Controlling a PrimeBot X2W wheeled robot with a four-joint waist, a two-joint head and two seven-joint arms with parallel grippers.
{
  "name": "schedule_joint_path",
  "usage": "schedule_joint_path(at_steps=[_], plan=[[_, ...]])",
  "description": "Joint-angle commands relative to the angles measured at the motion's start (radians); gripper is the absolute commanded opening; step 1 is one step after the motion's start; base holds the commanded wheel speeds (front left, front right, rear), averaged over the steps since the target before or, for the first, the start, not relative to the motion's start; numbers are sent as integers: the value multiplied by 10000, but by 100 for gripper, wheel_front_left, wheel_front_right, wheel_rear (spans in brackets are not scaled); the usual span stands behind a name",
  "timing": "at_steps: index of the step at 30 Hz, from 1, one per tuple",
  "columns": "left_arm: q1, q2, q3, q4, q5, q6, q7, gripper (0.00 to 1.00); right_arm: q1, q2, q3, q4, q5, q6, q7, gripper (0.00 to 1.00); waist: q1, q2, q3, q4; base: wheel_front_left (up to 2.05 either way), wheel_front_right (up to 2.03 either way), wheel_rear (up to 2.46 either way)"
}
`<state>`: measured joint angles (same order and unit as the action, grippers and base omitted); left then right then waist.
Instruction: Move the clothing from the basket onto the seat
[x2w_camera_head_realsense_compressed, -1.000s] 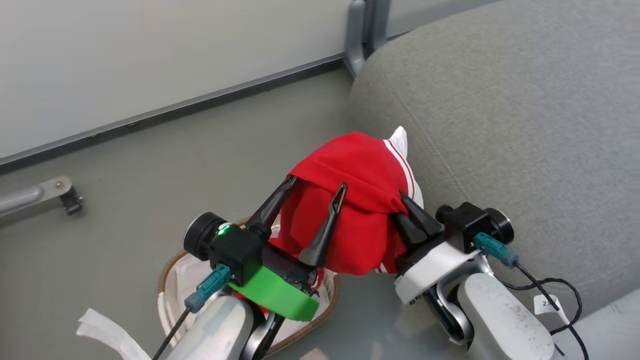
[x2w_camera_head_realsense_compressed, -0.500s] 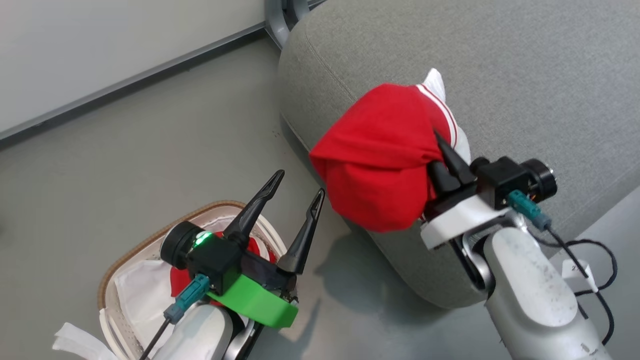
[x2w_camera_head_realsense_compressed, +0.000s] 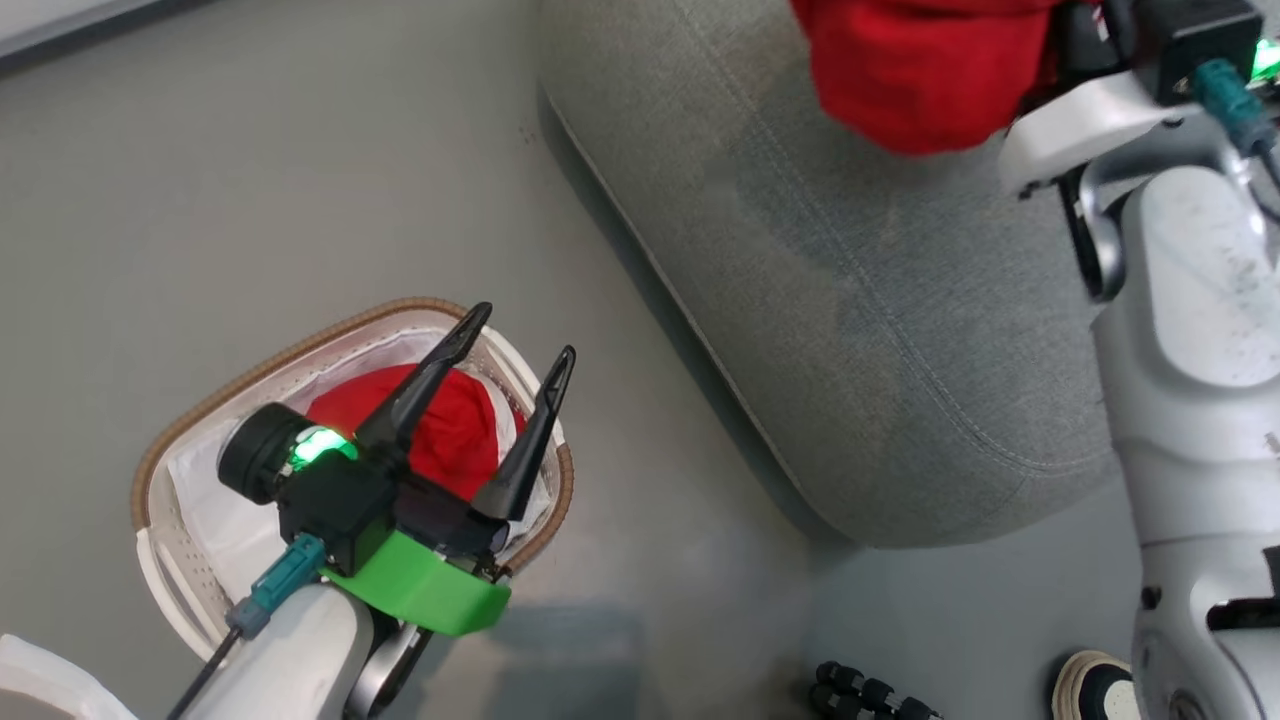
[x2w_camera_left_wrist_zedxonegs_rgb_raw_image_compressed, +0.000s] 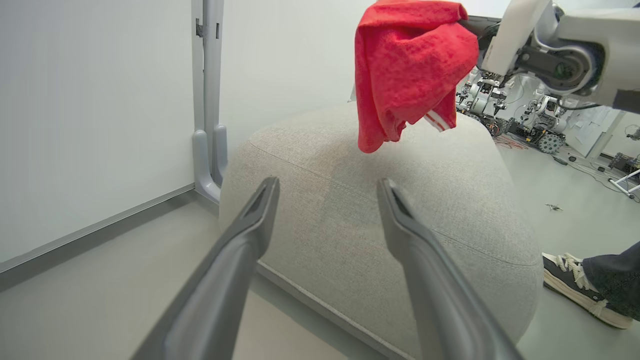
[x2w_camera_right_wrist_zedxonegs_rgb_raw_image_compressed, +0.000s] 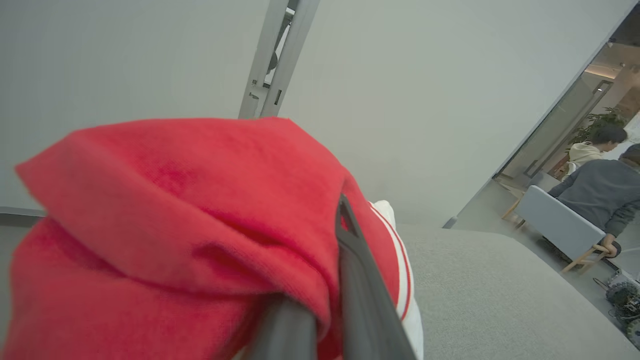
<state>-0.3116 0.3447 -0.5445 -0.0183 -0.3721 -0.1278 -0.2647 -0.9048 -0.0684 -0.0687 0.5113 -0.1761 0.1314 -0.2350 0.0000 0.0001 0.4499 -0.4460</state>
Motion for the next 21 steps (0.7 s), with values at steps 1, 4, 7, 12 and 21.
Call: schedule_joint_path(at_steps=[1, 4, 7, 12, 21], plan=[[-234, 166, 67, -90, -92, -47, 5, 100, -302, -133, -274, 143, -285, -13, 67, 0, 0, -1, 908, 627, 0, 0, 0], [-384, 389, 57, -244, -187, -47, 5, 100, -802, -332, -1181, 341, -835, -13, 266, 0, 0, -1, 1249, 949, 0, 0, 0], [-529, 592, 14, -352, -282, -47, 5, 100, -1206, -588, -2317, 443, -1357, -13, 526, 0, 0, -1, 1576, 1292, 0, 0, 0], [-665, 822, 79, -440, -346, -47, 5, 100, -1301, -689, -4145, 125, -2447, -13, 931, 0, 0, -1, 1992, 1757, 0, 0, 0], [-787, 936, 522, -266, -467, -47, 5, 100, -143, -79, -5973, 451, -3615, -15, 1051, 100, 0, -1, 2147, 2119, 0, 0, 0]])
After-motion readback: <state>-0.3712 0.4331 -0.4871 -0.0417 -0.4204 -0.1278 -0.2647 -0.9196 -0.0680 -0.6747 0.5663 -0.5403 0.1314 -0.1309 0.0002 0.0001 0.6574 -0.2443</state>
